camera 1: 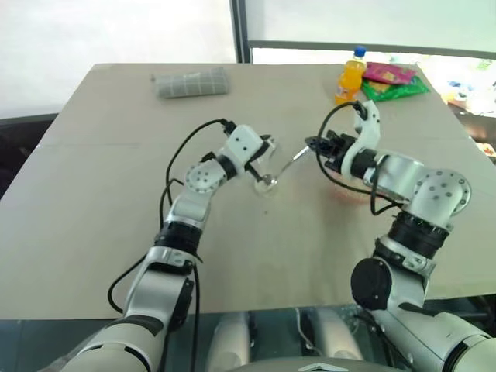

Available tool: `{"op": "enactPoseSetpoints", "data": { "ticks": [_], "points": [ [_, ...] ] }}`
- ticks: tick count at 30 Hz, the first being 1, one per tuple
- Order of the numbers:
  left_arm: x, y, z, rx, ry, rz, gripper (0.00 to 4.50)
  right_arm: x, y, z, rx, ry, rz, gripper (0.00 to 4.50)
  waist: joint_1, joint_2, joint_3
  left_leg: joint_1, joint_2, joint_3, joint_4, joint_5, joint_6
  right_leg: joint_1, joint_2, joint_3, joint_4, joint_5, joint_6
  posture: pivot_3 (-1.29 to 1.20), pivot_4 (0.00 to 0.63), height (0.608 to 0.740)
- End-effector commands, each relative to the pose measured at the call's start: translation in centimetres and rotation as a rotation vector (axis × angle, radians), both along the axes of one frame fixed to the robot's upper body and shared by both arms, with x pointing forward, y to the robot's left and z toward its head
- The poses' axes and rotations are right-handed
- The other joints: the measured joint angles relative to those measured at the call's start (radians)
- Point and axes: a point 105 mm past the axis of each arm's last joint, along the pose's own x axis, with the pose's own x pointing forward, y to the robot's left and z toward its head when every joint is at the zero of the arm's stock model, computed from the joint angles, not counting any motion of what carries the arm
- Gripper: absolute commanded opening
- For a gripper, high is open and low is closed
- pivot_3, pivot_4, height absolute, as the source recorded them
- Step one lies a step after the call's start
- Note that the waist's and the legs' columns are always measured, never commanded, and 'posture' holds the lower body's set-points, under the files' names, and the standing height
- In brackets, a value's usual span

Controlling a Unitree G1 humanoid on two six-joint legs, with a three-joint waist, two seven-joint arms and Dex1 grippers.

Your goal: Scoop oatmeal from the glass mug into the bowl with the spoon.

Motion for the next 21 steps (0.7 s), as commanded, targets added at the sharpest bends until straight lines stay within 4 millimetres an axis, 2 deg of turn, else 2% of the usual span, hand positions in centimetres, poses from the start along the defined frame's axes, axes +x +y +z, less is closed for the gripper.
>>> {"op": "enactPoseSetpoints", "data": {
  "ticks": [1,8,14,21],
  "points": [
    [-0.3,-0.8,3.3,-0.171,-0.075,-0.033,0.05,-0.6,0.3,1.8,0.077,-0.049,0.080,0.00,0.001,0.000,0.000,-0.001,0.000,0.000,0.000,0.000,0.000,0.000,0.000,0.000,0.000,0.000,0.000,0.00,0.150,0.740],
    [-1.0,-0.4,1.7,-0.239,-0.103,-0.020,0.05,-0.4,-2.8,3.3,0.103,-0.092,0.023,0.00,-0.002,0.000,0.000,-0.001,0.000,0.000,0.000,-0.001,0.001,0.000,0.000,0.000,0.000,0.000,0.000,0.00,0.150,0.740],
    [-1.2,-0.5,0.6,-0.242,-0.111,-0.011,0.05,-0.9,-3.6,5.0,0.105,-0.160,0.025,0.00,-0.001,0.000,0.000,0.000,0.000,-0.001,0.000,-0.002,0.003,0.000,0.000,0.000,0.000,0.000,0.000,0.00,0.150,0.740],
    [-1.3,-0.3,0.0,-0.238,-0.130,0.005,0.05,-0.7,-5.3,5.4,0.123,-0.149,-0.021,0.00,-0.001,0.000,0.000,-0.001,0.000,0.000,0.000,-0.002,0.003,0.000,0.000,0.000,0.000,0.000,0.000,0.00,0.150,0.740]
  ]
}}
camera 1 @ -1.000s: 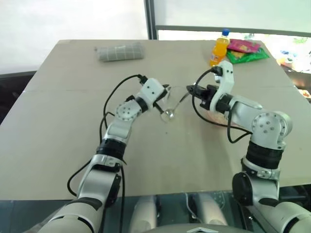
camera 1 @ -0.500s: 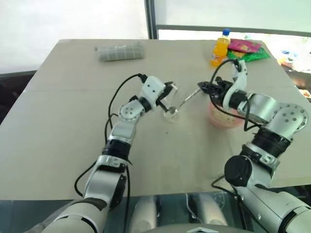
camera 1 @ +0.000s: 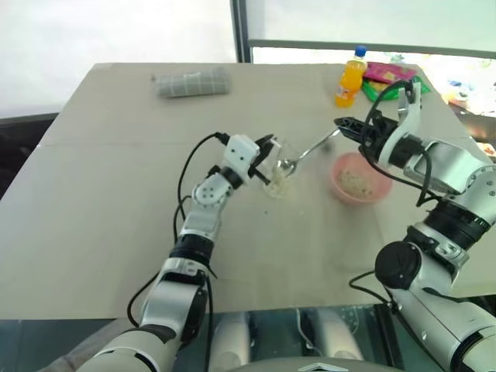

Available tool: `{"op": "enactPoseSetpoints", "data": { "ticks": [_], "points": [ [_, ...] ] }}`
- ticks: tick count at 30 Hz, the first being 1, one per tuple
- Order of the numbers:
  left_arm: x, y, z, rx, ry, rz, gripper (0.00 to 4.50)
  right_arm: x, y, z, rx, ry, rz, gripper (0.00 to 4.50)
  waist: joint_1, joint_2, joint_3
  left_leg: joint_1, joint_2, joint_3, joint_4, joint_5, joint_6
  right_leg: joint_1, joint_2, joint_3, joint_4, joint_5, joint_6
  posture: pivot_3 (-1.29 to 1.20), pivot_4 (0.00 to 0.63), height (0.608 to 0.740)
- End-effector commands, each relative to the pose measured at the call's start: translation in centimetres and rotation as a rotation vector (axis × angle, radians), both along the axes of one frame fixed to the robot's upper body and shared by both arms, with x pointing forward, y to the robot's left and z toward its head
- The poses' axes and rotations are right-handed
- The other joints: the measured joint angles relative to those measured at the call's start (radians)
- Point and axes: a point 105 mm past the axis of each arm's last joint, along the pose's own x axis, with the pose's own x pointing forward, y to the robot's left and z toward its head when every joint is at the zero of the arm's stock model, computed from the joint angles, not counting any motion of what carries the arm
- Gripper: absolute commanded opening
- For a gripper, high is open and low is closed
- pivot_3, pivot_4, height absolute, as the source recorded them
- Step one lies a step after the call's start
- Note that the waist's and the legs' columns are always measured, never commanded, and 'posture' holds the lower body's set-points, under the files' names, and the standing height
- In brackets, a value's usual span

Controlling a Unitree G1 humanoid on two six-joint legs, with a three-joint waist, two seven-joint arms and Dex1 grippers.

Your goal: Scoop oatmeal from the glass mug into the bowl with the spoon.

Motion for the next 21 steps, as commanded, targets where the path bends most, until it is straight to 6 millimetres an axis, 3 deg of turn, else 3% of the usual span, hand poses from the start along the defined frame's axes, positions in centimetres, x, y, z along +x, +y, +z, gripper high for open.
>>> {"op": "enactPoseSetpoints", "data": {
  "ticks": [1,12,21],
  "points": [
    [-0.4,-0.3,0.9,-0.009,-0.068,-0.010,0.05,-0.2,-0.8,2.0,0.033,-0.052,-0.007,0.00,0.000,0.000,0.000,0.000,0.000,0.000,0.000,0.000,0.000,0.000,0.000,0.000,0.000,0.000,0.000,0.00,0.150,0.740],
    [-0.4,0.0,0.4,-0.058,-0.105,0.023,0.05,0.1,-3.6,3.5,0.053,-0.055,-0.074,0.00,0.000,0.000,0.000,0.000,0.000,0.000,0.000,0.000,0.001,0.000,0.000,0.000,0.000,0.000,0.000,0.00,0.150,0.740],
    [-0.4,-0.6,-0.5,-0.066,-0.095,0.014,0.05,0.0,-4.8,3.9,0.084,-0.046,-0.112,0.00,0.001,0.000,0.000,0.000,0.000,0.000,0.000,0.000,0.001,0.000,0.000,0.000,0.000,0.000,0.000,0.00,0.150,0.740]
  ]
}}
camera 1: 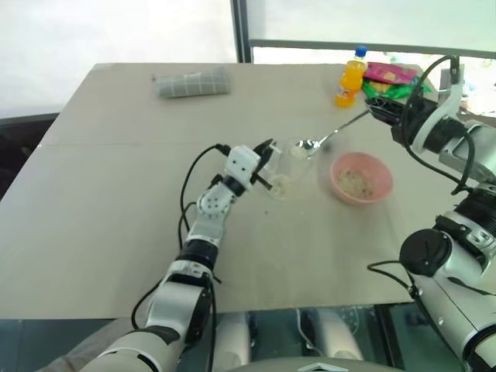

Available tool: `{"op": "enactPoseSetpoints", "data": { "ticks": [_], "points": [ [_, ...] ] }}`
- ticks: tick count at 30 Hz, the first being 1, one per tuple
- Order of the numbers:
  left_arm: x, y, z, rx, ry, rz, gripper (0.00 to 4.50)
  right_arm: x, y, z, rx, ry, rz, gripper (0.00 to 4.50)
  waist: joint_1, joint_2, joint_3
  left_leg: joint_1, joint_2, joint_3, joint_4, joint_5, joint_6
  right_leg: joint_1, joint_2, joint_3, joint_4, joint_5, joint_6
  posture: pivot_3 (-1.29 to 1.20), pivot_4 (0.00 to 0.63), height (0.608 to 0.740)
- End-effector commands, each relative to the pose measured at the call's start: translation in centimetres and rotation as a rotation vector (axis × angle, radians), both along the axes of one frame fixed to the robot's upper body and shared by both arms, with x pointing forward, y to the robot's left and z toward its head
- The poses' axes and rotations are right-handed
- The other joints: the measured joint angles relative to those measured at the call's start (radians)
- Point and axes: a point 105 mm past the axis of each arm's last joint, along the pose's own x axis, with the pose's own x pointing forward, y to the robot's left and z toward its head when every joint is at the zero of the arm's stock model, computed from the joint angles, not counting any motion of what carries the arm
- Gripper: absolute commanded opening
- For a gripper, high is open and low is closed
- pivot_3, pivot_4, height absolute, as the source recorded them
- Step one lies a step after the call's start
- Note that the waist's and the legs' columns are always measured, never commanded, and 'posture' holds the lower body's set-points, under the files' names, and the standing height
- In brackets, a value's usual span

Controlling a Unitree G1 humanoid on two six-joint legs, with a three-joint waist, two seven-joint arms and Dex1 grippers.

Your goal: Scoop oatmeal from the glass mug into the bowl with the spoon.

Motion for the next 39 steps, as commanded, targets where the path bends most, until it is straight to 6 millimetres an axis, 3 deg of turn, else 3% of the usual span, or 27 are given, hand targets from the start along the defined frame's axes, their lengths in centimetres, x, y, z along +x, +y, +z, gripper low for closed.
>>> {"op": "enactPoseSetpoints", "data": {
  "ticks": [1,12,23,39],
  "points": [
    [-0.1,-0.4,0.7,-0.014,-0.040,-0.015,0.05,-0.3,-0.8,0.9,0.035,-0.026,-0.027,0.00,0.000,0.000,0.000,0.000,0.000,0.000,0.000,0.000,0.000,0.000,0.000,0.000,0.000,0.000,0.000,0.00,0.150,0.740],
    [0.2,-0.9,0.7,-0.021,-0.041,-0.018,0.05,-1.4,-1.1,-0.2,0.157,0.073,-0.055,0.00,0.000,0.000,0.000,0.000,0.000,0.000,0.000,0.000,0.000,0.001,0.000,0.000,0.000,0.000,0.000,0.00,0.150,0.740],
    [0.2,-1.1,0.5,-0.027,-0.039,-0.023,0.05,-1.7,-0.4,-3.4,0.302,0.167,-0.111,0.00,0.001,0.000,0.000,0.001,0.000,0.000,0.000,0.000,0.000,0.001,0.000,0.001,0.000,0.001,0.001,0.00,0.150,0.740],
    [0.3,-1.1,0.2,-0.014,-0.030,-0.026,0.05,-2.5,-2.3,-2.3,0.338,0.096,-0.180,0.00,0.001,0.000,0.000,0.001,0.000,0.000,0.001,0.000,0.000,0.001,0.000,0.001,-0.001,0.001,0.002,0.00,0.150,0.740]
  ]
}}
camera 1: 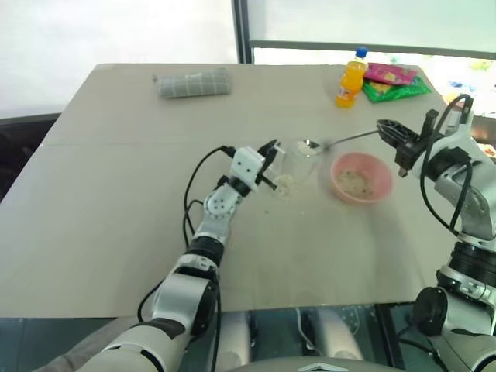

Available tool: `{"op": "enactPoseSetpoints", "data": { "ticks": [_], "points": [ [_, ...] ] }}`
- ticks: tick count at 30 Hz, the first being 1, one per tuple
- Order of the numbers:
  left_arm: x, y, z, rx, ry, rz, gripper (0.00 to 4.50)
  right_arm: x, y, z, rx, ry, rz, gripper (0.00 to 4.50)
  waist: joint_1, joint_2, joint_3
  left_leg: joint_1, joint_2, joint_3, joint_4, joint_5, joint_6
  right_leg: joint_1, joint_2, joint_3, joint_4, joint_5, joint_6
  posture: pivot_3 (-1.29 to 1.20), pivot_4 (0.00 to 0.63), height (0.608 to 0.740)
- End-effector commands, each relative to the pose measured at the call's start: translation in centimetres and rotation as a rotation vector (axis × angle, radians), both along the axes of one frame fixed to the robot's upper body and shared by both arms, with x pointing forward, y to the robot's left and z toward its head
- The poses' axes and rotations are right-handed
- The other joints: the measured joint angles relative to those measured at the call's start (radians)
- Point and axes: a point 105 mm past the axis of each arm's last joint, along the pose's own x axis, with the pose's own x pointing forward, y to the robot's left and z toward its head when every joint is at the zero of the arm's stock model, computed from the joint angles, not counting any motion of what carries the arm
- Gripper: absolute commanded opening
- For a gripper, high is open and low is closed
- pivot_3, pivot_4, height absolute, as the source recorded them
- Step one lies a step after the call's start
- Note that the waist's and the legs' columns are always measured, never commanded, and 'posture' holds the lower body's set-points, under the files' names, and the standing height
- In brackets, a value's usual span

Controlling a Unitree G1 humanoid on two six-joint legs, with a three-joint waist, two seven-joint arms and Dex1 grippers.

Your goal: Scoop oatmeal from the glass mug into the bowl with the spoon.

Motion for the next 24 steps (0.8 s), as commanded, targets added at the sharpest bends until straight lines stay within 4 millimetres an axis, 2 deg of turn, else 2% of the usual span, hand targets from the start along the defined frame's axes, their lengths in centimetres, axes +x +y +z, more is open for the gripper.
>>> {"op": "enactPoseSetpoints", "data": {
  "ticks": [1,8,12,17,24],
  "points": [
    [0.0,-0.2,0.5,0.004,-0.022,-0.013,0.05,-0.9,-0.7,1.6,0.007,-0.077,-0.028,0.00,0.000,0.000,0.000,0.000,0.000,0.000,0.000,0.000,0.000,0.000,0.000,0.000,0.000,0.000,0.000,0.00,0.150,0.740],
    [0.1,-0.2,0.3,0.013,-0.017,-0.017,0.05,-1.6,-2.3,2.3,0.002,-0.111,-0.083,0.00,0.001,0.000,0.000,0.000,0.000,0.000,0.000,0.000,0.000,0.000,0.000,0.000,0.000,0.000,0.000,0.00,0.150,0.740],
    [0.2,-0.2,0.3,0.014,-0.013,-0.016,0.05,-2.1,-4.4,2.3,-0.008,-0.111,-0.146,0.00,0.002,0.000,0.000,0.000,0.000,0.000,0.000,0.000,0.000,0.000,0.000,0.000,0.000,0.000,0.000,0.00,0.150,0.740],
    [0.3,0.0,0.1,0.015,-0.004,-0.010,0.05,-2.8,-6.6,1.7,-0.022,-0.092,-0.209,0.00,0.001,0.000,0.000,0.000,0.000,0.000,0.000,0.000,0.000,0.000,0.000,0.000,0.000,0.000,0.000,0.00,0.150,0.740],
    [0.3,0.4,-0.1,0.027,0.002,-0.006,0.05,-3.5,-8.5,0.1,-0.097,-0.032,-0.239,0.00,0.001,0.000,0.000,0.001,0.000,-0.001,0.000,0.000,0.000,0.000,0.000,0.001,0.000,0.000,0.000,0.00,0.150,0.740]
  ]
}}
